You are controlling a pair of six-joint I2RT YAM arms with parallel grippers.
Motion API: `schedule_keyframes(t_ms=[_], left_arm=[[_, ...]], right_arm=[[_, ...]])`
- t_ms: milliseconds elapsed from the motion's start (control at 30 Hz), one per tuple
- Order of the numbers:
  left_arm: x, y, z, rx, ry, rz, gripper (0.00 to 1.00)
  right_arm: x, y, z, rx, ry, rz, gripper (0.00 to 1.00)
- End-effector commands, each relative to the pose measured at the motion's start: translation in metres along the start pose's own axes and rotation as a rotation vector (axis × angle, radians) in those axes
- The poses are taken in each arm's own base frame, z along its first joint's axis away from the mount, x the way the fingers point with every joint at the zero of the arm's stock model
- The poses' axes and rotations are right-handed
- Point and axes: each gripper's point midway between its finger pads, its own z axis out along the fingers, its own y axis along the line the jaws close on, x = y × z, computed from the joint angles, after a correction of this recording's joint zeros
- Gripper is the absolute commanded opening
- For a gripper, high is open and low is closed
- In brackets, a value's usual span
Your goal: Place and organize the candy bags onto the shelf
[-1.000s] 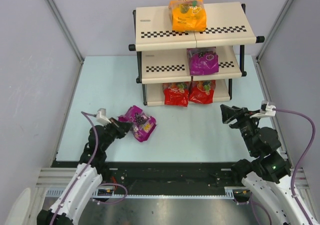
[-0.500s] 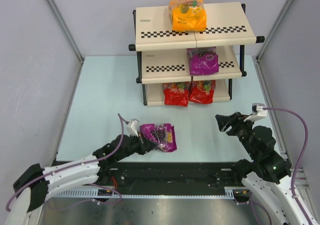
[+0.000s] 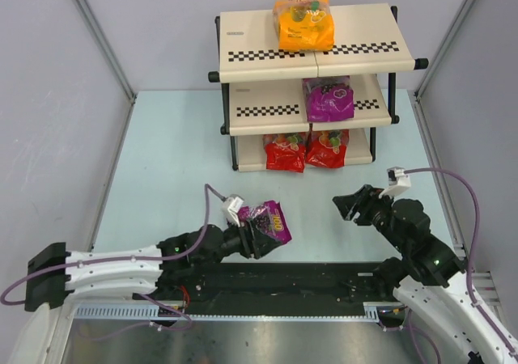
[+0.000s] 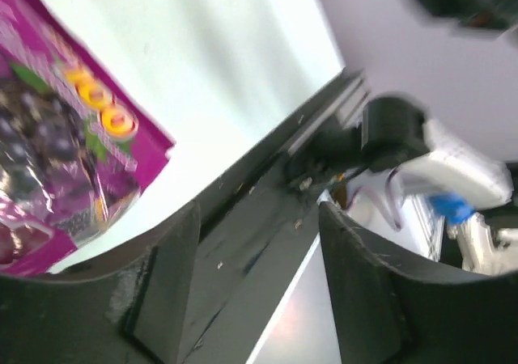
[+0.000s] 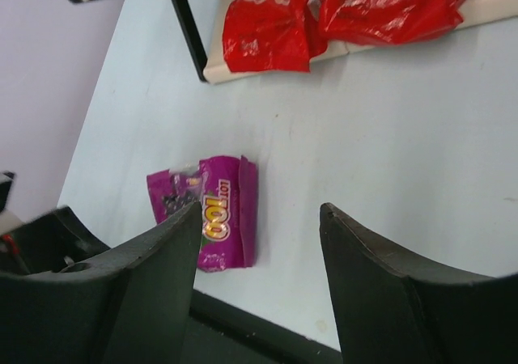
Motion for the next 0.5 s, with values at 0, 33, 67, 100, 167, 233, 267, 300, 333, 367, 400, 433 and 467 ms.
schedule_keyframes(t_ms=[0, 33, 67, 100, 167, 233, 267, 300, 333, 367, 400, 433, 467], left_arm=[[-0.05, -0.006, -0.018, -0.059, -0.188, 0.068, 0.67], [-0.055, 0.005, -0.027, -0.113, -0.203, 0.089, 0.67], [-0.063, 0.008, -0.031, -0.139, -0.225, 0.103, 0.67], [-0.069, 0.026, -0.036, -0.222, -0.235, 0.147, 0.67], [-0.078, 0.04, -0.043, -0.281, -0.256, 0.164, 0.68], [-0.085, 0.067, -0.048, -0.364, -0.269, 0.163, 0.68], [-0.089, 0.074, -0.051, -0.375, -0.282, 0.154, 0.68], [-0.095, 0.093, -0.055, -0.425, -0.306, 0.14, 0.68], [-0.095, 0.098, -0.055, -0.422, -0.301, 0.132, 0.68], [-0.098, 0.104, -0.057, -0.437, -0.31, 0.123, 0.67], [-0.105, 0.121, -0.061, -0.486, -0.334, 0.102, 0.66], [-0.105, 0.125, -0.061, -0.494, -0.327, 0.09, 0.66], [-0.106, 0.134, -0.061, -0.521, -0.323, 0.082, 0.66]], right_arm=[[0.017, 0.011, 0.002, -0.029, 0.075, 0.039, 0.63], [0.024, 0.015, 0.002, -0.042, 0.095, 0.033, 0.63], [0.029, 0.018, 0.002, -0.05, 0.109, 0.047, 0.61], [0.034, 0.02, 0.004, -0.051, 0.123, 0.048, 0.59], [0.051, 0.029, 0.006, -0.074, 0.16, 0.04, 0.57], [0.067, 0.03, 0.013, -0.038, 0.186, 0.008, 0.57], [0.08, 0.046, 0.011, -0.086, 0.22, -0.022, 0.57], [0.097, 0.051, 0.013, -0.081, 0.257, -0.054, 0.57], [0.1, 0.054, 0.017, -0.061, 0.24, -0.078, 0.56], [0.113, 0.071, 0.01, -0.117, 0.263, -0.101, 0.54], [0.12, 0.077, 0.011, -0.121, 0.274, -0.099, 0.47], [0.134, 0.077, 0.016, -0.098, 0.299, -0.127, 0.43], [0.142, 0.088, 0.015, -0.126, 0.315, -0.118, 0.4]])
